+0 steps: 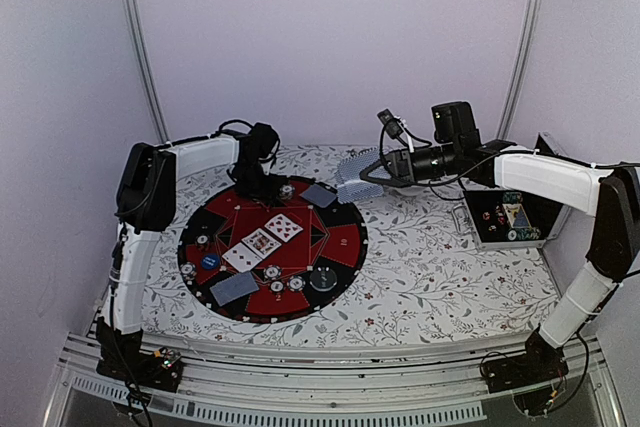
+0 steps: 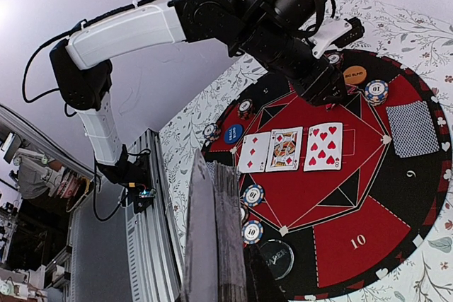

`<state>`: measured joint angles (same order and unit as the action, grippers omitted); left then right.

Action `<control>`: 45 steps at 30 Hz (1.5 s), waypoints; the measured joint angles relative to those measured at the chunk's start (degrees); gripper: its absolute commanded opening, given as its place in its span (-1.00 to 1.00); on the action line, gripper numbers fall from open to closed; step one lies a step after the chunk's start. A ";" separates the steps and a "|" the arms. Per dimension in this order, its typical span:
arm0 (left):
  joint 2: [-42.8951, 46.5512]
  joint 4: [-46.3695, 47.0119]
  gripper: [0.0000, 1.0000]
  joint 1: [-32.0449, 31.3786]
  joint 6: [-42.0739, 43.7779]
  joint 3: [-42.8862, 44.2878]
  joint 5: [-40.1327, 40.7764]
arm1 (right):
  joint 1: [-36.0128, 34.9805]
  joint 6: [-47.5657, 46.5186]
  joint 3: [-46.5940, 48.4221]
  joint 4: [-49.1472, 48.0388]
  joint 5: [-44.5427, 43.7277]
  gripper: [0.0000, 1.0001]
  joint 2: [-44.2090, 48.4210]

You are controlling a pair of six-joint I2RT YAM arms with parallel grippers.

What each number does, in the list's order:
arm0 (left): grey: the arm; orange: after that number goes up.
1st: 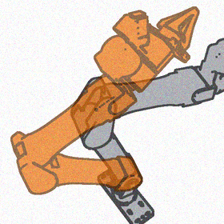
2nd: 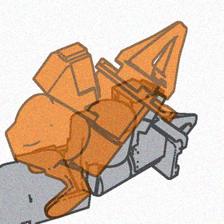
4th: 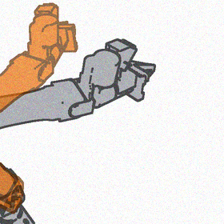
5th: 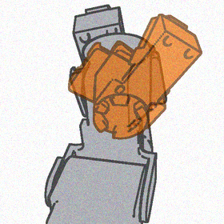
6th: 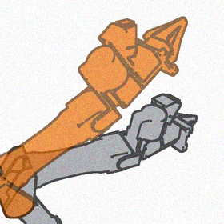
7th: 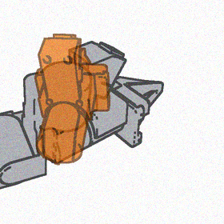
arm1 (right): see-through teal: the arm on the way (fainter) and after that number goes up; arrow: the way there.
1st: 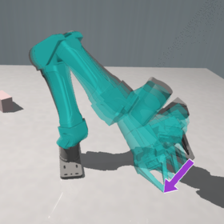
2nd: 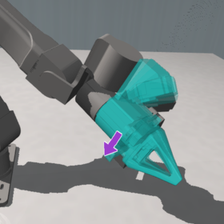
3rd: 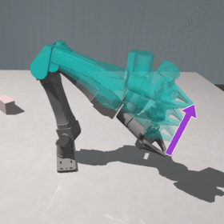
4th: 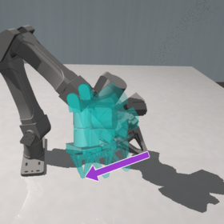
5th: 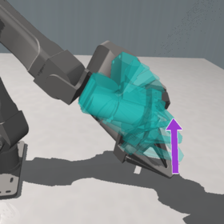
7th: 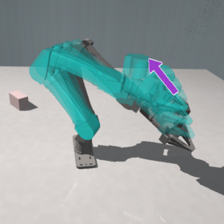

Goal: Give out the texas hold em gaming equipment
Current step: Place the all-in button in the big blind area, then pass from the right arm to the left

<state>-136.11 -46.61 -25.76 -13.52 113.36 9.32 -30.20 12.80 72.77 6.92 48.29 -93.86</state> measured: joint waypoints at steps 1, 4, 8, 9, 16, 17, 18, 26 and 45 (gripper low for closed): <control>-0.13 -0.09 0.14 0.00 0.02 0.39 -0.33 | 0.00 0.00 0.02 0.00 -0.02 -0.97 0.00; -0.90 -0.72 0.17 0.00 0.07 1.64 -1.22 | 0.00 0.02 0.02 0.02 -0.02 -0.97 0.00; -3.13 -1.68 0.20 0.28 0.11 4.11 -2.43 | 0.00 0.02 0.02 0.11 -0.04 -0.97 0.00; -3.69 -1.90 0.22 0.33 0.11 4.55 -2.60 | 0.00 0.02 0.02 0.13 -0.04 -0.97 0.00; -4.17 -2.82 0.44 0.55 0.07 5.44 -3.02 | 0.00 0.04 0.02 0.44 -0.17 -0.97 0.00; -4.17 -2.93 0.48 0.55 0.07 5.44 -2.97 | 0.00 0.04 0.02 0.44 -0.17 -0.97 0.00; -4.17 -3.06 0.52 0.57 0.04 5.51 -2.86 | 0.00 0.04 0.02 0.44 -0.17 -0.97 0.00; -3.98 -2.89 0.66 0.70 -0.20 5.53 -2.08 | 0.00 0.15 0.26 0.85 -0.17 -0.97 0.00; 44.06 11.85 0.66 -4.48 5.66 -25.62 -0.72 | -2.71 1.27 3.39 2.40 -1.49 -0.97 0.04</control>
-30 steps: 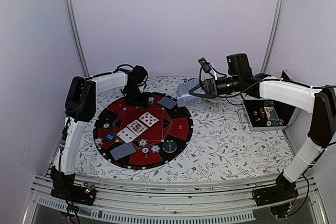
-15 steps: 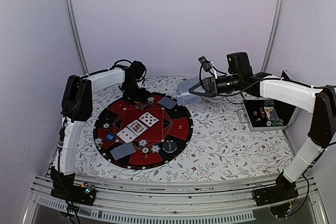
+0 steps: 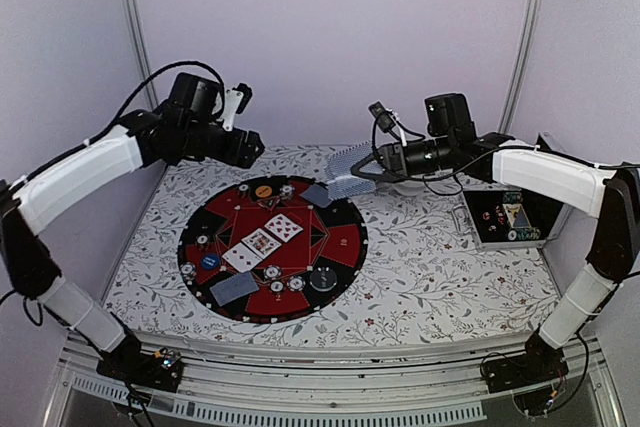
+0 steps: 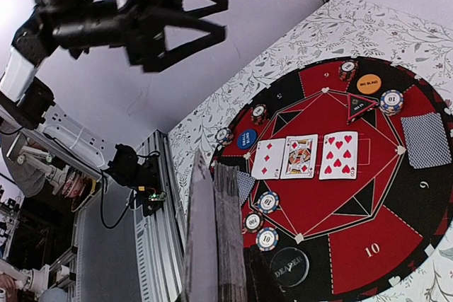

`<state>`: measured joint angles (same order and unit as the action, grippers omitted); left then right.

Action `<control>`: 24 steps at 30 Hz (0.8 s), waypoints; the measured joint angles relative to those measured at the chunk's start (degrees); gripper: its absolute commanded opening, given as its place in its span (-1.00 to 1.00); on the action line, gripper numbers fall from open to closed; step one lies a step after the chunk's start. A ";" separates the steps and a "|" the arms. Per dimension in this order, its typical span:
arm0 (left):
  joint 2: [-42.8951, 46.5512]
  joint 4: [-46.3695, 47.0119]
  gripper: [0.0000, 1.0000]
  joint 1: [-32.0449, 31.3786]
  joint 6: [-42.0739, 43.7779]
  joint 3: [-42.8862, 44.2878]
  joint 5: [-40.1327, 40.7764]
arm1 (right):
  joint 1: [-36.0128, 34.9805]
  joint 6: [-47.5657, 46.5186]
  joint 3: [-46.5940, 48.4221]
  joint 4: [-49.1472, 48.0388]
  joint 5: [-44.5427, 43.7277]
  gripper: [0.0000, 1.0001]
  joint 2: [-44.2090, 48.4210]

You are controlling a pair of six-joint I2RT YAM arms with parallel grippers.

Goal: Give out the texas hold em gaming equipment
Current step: Pass from the right arm to the left

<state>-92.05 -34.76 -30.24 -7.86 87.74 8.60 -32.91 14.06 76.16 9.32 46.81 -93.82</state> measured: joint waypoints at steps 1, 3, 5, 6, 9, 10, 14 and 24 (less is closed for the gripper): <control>5.25 2.95 0.71 -2.62 2.64 -4.59 -1.05 | -0.70 0.02 0.50 0.09 0.04 -0.97 0.00; 14.73 8.94 0.87 -9.90 8.81 -13.46 -3.04 | -2.05 0.02 1.40 0.13 0.20 -0.97 -0.11; 21.84 13.84 0.96 -17.38 14.95 -21.33 -4.31 | -3.63 0.07 2.38 0.11 0.26 -0.97 -0.33; 25.29 17.03 0.96 -21.64 18.25 -26.03 -4.46 | -4.52 0.11 2.84 0.13 0.28 -0.97 -0.46; 32.81 23.67 0.96 -30.86 26.93 -37.94 -2.38 | -7.10 0.74 4.24 -0.04 0.26 -0.97 -1.36; 34.36 25.27 0.96 -32.89 29.11 -40.83 -0.81 | -8.13 1.18 4.63 -0.31 0.26 -0.97 -1.79; 34.71 29.55 0.96 -37.05 35.58 -44.44 7.74 | -12.61 3.58 5.97 -1.79 0.28 -0.97 -4.44; 32.11 35.21 0.96 -38.56 40.11 -46.12 22.93 | -17.81 9.92 7.15 -5.64 -0.87 -0.97 -10.86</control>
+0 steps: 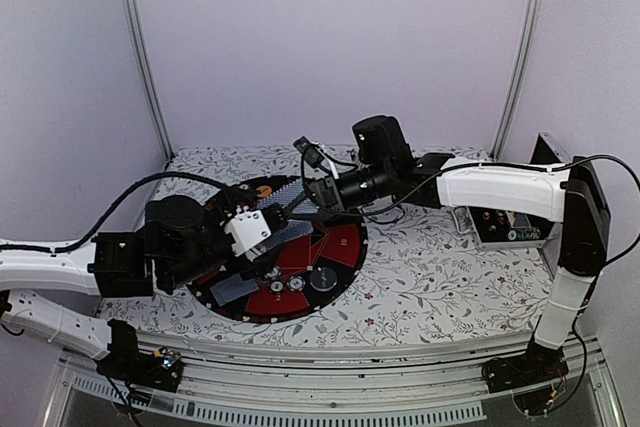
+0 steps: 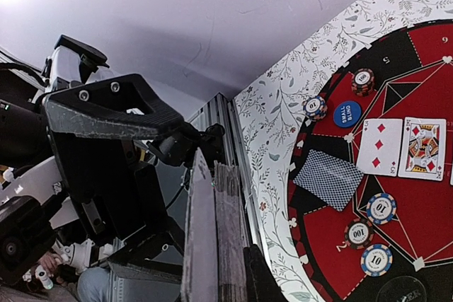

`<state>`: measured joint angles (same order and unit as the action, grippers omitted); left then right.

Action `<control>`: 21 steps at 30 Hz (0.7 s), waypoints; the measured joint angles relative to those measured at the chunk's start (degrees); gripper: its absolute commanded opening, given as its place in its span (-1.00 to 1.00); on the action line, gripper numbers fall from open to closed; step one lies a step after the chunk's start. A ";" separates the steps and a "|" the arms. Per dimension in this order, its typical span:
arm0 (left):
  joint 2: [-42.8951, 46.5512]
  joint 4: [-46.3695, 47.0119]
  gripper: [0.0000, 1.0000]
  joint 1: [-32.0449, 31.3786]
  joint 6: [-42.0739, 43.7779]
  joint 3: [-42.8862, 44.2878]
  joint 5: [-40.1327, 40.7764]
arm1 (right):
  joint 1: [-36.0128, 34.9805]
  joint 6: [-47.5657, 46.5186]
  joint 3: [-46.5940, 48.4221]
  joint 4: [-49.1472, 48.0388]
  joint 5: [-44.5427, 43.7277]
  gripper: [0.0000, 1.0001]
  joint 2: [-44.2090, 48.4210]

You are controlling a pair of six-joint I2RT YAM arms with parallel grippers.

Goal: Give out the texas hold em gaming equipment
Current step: Pass from the right arm to the left

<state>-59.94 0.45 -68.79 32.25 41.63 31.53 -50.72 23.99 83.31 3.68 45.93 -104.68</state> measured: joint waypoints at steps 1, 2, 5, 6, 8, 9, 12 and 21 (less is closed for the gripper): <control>0.72 -0.61 0.96 0.26 -0.52 -0.02 -0.92 | -0.15 0.66 0.15 -0.28 0.04 -0.97 -0.17; 1.49 -1.14 0.96 0.39 -0.98 -0.02 -1.84 | -0.37 1.07 0.52 -0.35 0.07 -0.97 -0.48; 2.54 -1.92 0.96 0.68 -2.19 0.04 -4.00 | -1.33 2.21 1.77 -0.83 0.15 -0.97 -1.68; 2.49 -2.25 0.96 0.98 -2.40 0.17 -4.61 | -1.68 2.43 2.16 -1.09 0.28 -0.97 -2.16; 2.03 -3.39 0.96 2.29 -3.04 0.66 -6.25 | -2.27 2.95 2.84 -1.29 0.44 -0.97 -2.89; 1.60 -4.92 0.96 3.67 -3.58 1.40 -8.20 | -2.49 3.13 3.02 -1.36 0.39 -0.97 -3.08; 0.50 -8.17 0.96 6.82 -5.09 3.30 -12.61 | -2.56 3.43 3.41 -1.73 0.28 -0.97 -3.23; -2.62 -9.79 0.96 10.56 -5.75 4.90 -15.85 | -2.89 3.69 4.59 -2.49 0.68 -0.97 -4.13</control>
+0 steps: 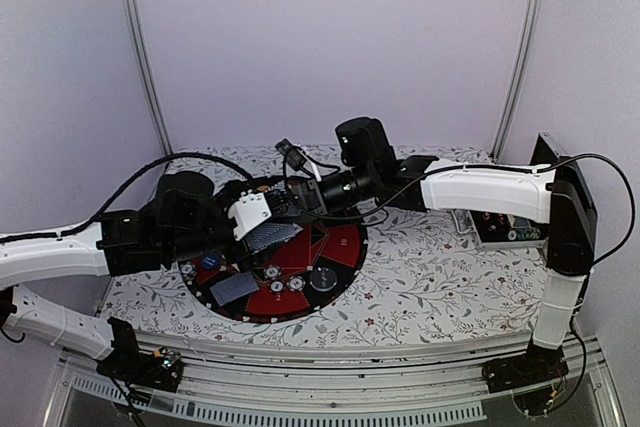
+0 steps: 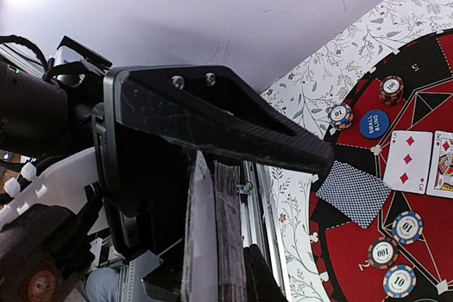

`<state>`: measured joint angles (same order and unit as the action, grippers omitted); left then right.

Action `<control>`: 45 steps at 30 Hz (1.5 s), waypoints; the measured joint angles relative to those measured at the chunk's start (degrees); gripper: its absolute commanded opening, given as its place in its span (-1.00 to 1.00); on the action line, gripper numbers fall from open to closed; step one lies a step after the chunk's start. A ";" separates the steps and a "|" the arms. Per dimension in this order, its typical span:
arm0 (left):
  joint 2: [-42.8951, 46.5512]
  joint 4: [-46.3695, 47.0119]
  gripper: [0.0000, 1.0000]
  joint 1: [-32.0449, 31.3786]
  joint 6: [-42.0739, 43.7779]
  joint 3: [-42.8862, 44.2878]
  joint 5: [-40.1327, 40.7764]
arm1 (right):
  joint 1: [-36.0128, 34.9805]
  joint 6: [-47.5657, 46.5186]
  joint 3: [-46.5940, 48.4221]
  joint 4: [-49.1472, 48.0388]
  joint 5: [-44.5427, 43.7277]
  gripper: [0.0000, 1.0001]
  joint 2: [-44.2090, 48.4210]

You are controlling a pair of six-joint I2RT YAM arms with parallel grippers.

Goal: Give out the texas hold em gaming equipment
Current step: Pass from the right arm to the left

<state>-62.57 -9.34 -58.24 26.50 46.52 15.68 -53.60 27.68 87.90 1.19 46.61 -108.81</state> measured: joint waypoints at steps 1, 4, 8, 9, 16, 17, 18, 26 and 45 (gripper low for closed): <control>-0.50 0.00 0.89 0.07 0.07 0.04 -0.02 | -0.11 0.02 0.02 0.00 0.13 -0.97 -0.11; -0.94 -0.07 0.57 0.11 0.55 0.04 -0.13 | -0.35 0.02 0.04 -0.07 0.15 -0.97 -0.31; -0.68 0.79 0.48 0.11 1.60 0.04 -0.04 | -0.04 0.24 0.63 -0.26 -0.48 -0.97 -0.46; -0.66 0.87 0.43 0.13 1.62 0.04 0.00 | -0.02 0.24 0.72 -0.28 -0.57 -0.97 -0.48; -0.66 0.90 0.38 0.13 1.77 0.04 0.17 | 0.07 0.92 0.98 -0.46 -0.87 -0.59 -0.85; -0.66 0.90 0.37 0.13 1.75 0.04 0.24 | 0.07 0.83 0.98 -0.46 -0.90 -0.51 -0.87; -0.66 0.92 0.37 0.13 1.73 0.02 0.46 | 0.07 0.96 0.98 -0.44 -0.83 -0.46 -0.87; -0.15 3.39 0.37 0.76 1.66 -0.33 2.91 | -0.52 0.83 0.98 0.02 0.68 -0.16 -0.90; 1.18 0.90 0.31 1.01 1.31 -0.57 -1.40 | 0.24 -3.52 2.54 4.79 0.66 0.49 -0.68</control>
<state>-61.39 -8.45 -57.23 27.81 45.95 14.28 -53.36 24.16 90.43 5.98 47.27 -109.49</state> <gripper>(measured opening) 0.663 0.719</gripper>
